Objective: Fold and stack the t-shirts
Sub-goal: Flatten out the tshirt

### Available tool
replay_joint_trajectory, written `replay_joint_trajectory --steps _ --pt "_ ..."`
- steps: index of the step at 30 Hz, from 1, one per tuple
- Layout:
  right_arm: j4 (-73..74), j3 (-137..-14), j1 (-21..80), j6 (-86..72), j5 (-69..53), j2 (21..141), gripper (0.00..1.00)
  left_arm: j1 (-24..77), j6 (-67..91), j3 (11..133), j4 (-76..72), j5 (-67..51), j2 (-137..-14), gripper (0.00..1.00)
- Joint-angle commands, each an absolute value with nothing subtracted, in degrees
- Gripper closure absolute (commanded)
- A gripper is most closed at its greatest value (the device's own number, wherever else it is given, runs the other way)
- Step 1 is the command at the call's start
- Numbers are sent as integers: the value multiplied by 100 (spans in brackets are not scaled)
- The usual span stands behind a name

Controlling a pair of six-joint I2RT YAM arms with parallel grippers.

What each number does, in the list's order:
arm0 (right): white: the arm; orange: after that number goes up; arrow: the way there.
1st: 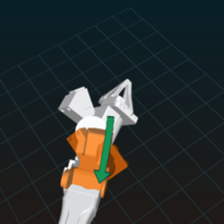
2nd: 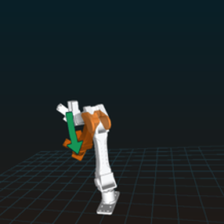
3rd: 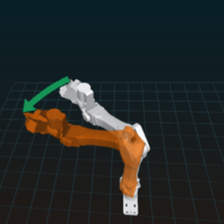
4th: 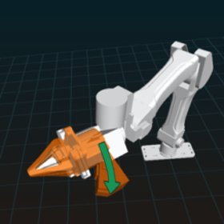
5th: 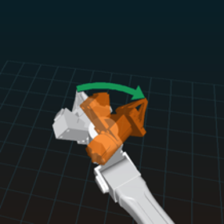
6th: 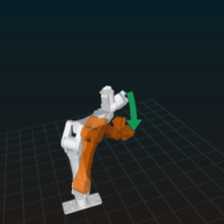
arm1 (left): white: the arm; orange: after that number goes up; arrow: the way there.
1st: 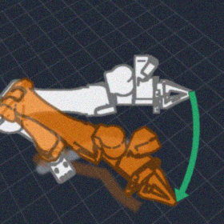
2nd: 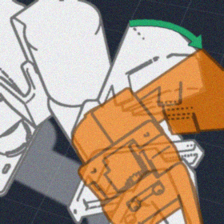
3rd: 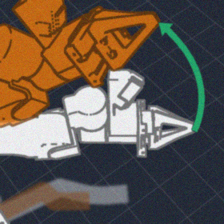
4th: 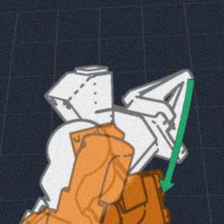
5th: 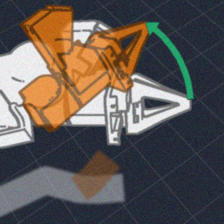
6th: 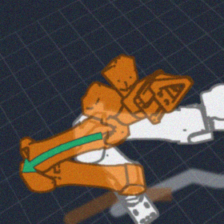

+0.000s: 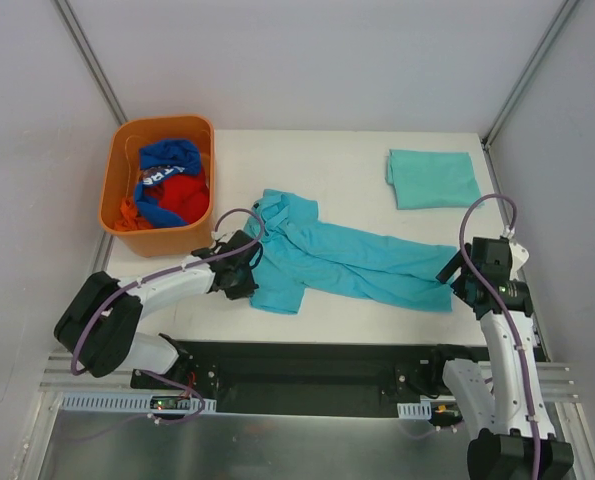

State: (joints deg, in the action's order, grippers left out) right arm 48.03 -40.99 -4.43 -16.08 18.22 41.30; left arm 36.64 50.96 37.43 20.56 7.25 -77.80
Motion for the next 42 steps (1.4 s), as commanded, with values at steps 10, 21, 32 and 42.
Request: replay_joint_trajectory --steps 10,21,32,42 --pt "5230 -3227 -519 -2750 660 4438 16 3463 4781 3823 2074 1257 -7779 100" --pt "4175 -3094 -562 -2760 1028 5862 34 3454 4799 3656 2021 1213 -7488 100" --pt "3763 -3094 -659 -2540 1529 6134 39 3454 4825 3647 2021 1178 -7523 100" --pt "2585 -3006 -686 -2286 906 7259 56 3428 4790 3595 2021 1178 -7339 100"
